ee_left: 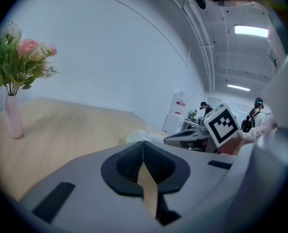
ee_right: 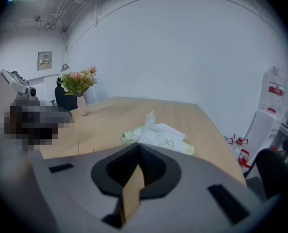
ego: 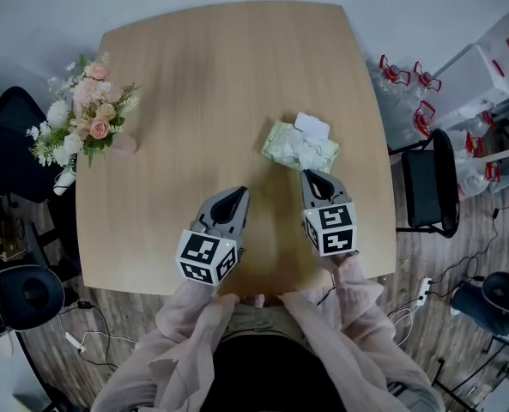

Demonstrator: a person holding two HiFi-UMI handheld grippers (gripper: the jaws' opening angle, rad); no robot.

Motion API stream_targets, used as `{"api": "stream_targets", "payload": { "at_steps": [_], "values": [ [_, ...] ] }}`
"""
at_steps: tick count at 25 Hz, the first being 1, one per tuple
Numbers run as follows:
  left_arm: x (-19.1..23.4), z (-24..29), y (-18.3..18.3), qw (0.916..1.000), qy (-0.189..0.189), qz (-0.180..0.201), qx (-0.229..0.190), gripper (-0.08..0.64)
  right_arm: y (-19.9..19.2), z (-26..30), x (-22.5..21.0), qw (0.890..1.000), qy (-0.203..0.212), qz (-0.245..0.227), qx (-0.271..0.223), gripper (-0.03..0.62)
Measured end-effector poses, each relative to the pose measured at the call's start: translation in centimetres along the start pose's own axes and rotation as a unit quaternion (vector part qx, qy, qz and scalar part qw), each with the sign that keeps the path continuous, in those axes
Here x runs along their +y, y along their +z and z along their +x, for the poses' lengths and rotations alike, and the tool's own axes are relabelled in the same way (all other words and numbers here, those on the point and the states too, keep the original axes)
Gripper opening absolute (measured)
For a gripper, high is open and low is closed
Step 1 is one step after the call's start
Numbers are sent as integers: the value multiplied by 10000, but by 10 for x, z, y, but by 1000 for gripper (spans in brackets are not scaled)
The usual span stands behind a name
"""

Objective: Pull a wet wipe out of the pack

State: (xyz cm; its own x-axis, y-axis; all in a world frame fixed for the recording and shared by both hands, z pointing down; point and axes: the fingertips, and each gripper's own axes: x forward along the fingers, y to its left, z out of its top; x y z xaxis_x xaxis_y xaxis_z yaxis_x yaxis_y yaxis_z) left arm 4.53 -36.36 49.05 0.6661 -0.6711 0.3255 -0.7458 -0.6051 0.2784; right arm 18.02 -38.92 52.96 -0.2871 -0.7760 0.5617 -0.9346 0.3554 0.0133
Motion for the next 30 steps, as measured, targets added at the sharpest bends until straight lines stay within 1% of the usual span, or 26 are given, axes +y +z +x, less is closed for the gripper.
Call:
{"api": "stream_targets", "payload": {
  "at_steps": [30],
  "values": [
    [-9, -8, -5, 9999, -117, 59, 30, 14, -15, -15, 5, 9999, -107, 49, 108, 12]
  ]
}}
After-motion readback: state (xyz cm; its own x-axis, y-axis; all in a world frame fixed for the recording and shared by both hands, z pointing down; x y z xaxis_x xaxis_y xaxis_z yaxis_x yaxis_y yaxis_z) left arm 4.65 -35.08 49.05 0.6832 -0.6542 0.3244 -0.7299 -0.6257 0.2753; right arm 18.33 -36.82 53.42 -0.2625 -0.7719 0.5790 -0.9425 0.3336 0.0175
